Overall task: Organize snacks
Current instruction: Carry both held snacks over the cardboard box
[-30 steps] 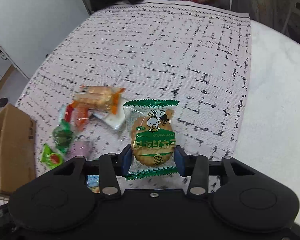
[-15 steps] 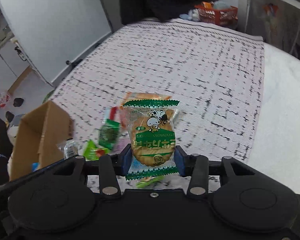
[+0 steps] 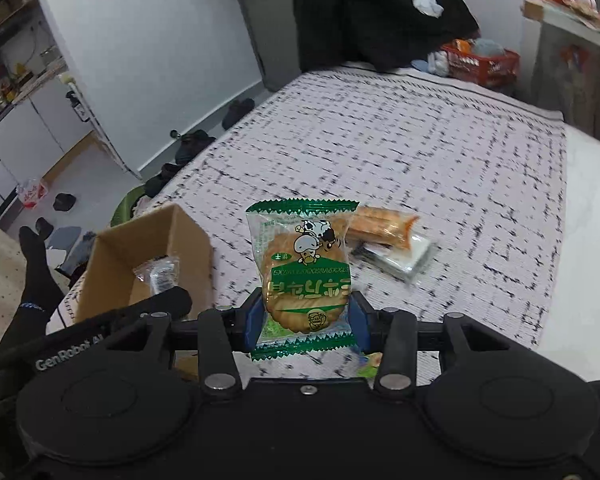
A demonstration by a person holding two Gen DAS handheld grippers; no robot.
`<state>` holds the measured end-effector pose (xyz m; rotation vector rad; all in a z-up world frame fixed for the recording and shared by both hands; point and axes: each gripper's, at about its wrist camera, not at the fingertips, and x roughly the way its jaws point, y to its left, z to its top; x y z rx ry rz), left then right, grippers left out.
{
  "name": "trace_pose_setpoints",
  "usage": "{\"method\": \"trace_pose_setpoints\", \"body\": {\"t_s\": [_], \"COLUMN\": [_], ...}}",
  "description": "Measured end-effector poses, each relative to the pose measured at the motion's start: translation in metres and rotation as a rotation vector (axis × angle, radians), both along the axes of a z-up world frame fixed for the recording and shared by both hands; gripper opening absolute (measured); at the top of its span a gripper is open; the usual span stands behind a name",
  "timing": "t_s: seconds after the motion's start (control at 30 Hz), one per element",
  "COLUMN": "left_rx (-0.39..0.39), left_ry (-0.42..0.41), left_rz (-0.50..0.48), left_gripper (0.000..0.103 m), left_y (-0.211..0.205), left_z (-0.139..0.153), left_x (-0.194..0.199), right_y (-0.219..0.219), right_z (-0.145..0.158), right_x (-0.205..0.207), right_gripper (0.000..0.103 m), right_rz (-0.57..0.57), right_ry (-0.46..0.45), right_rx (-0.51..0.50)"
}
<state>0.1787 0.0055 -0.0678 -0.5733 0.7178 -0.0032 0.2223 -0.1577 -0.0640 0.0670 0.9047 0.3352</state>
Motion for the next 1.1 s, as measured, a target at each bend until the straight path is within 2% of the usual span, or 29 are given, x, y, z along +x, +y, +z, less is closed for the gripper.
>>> {"method": "trace_pose_setpoints", "body": {"t_s": [0.47,0.87,1.1], "left_rx": [-0.058,-0.125,-0.183], "left_ry": [0.007,0.08,0.128], "left_rz": [0.091,0.174,0.218], "left_gripper": [0.017,0.017,0.022], "left_y": [0.052,0.092,0.103], "left_z": [-0.011,-0.036,-0.047], "left_x": [-0.012,-0.012,-0.011], "right_y": [0.063,0.099,0.111], "right_z": [0.003,-0.004,-0.003], "right_x": [-0.008,-0.004,0.004], "right_gripper": [0.043,0.043,0.043], "right_rz": [0.081,0.117,0.138], "right_ry": [-0.018,-0.002,-0.003], "right_rx": [-0.011,-0.022,-0.024]}}
